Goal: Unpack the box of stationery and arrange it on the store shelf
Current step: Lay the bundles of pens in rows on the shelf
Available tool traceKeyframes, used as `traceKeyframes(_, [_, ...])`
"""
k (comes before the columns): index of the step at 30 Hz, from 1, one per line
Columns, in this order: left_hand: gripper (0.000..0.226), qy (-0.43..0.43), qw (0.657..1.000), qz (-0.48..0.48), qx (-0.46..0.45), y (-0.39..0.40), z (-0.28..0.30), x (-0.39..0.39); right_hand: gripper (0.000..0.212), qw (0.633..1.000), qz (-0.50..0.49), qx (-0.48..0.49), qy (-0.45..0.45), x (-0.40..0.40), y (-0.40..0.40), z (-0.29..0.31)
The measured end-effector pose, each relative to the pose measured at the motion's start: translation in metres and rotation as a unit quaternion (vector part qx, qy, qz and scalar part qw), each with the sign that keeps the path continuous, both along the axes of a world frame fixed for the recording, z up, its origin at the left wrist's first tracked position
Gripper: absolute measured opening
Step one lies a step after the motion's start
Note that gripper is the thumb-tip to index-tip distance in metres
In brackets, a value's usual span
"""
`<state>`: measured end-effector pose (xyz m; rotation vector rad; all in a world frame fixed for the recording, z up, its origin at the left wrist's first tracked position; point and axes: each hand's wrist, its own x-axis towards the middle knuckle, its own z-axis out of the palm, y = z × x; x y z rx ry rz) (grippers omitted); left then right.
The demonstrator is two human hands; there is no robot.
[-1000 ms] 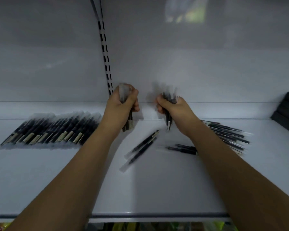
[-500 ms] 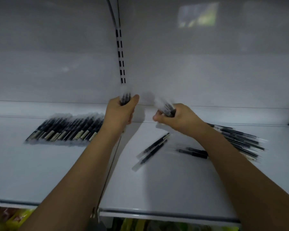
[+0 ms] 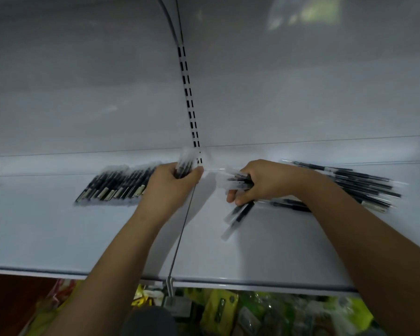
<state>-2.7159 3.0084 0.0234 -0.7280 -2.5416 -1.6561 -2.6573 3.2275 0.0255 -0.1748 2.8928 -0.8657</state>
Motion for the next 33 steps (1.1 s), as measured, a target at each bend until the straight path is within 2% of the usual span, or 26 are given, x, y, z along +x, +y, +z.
traceKeyframes(5, [0.038,0.027,0.992,-0.043,-0.12,-0.007,-0.016,0.008,0.016,1.0,0.019,0.017,-0.018,0.004,0.002,0.004])
traceKeyframes(8, [0.036,0.048,0.981,-0.073,-0.173,-0.005,-0.013,0.019,0.013,0.999,-0.007,0.037,0.002,0.004,0.003,0.002])
traceKeyframes(10, [0.038,0.056,0.974,-0.081,-0.206,-0.003,-0.012,0.027,0.013,0.996,-0.038,0.073,0.046,0.001,0.003,-0.001])
traceKeyframes(12, [0.044,0.071,0.961,-0.096,-0.248,0.001,-0.013,0.036,0.03,0.986,-0.064,0.106,0.109,-0.003,0.006,-0.003])
traceKeyframes(14, [0.046,0.095,0.946,-0.112,-0.288,0.007,-0.018,0.045,0.037,0.975,-0.099,0.082,0.181,-0.004,0.012,-0.002])
traceKeyframes(17, [0.038,0.146,0.936,-0.094,-0.307,0.014,-0.025,0.046,0.012,0.95,-0.163,-0.017,0.265,-0.003,0.022,0.007])
traceKeyframes(18, [0.036,0.15,0.937,-0.083,-0.305,0.014,-0.026,0.044,0.01,0.942,-0.177,-0.034,0.282,0.0,0.024,0.011])
traceKeyframes(21, [0.035,0.124,0.955,-0.057,-0.265,0.011,-0.022,0.037,0.016,0.928,-0.208,-0.067,0.303,0.018,0.025,0.024])
traceKeyframes(23, [0.032,0.096,0.973,-0.029,-0.21,0.007,-0.011,0.03,0.02,0.917,-0.234,-0.125,0.298,0.036,0.028,0.026])
traceKeyframes(26, [0.022,0.049,0.998,0.0,-0.051,0.006,0.008,0.027,0.021,0.897,-0.266,-0.222,0.275,0.064,0.038,0.026])
traceKeyframes(28, [0.017,0.014,0.998,0.01,0.057,0.011,0.019,0.03,0.02,0.884,-0.275,-0.272,0.263,0.08,0.043,0.025])
traceKeyframes(30, [0.015,-0.024,0.992,0.001,0.124,0.018,0.026,0.033,0.018,0.859,-0.268,-0.352,0.257,0.093,0.046,0.022])
traceKeyframes(33, [0.015,-0.08,0.984,-0.025,0.156,0.028,0.03,0.034,0.013,0.822,-0.258,-0.438,0.255,0.112,0.048,0.013])
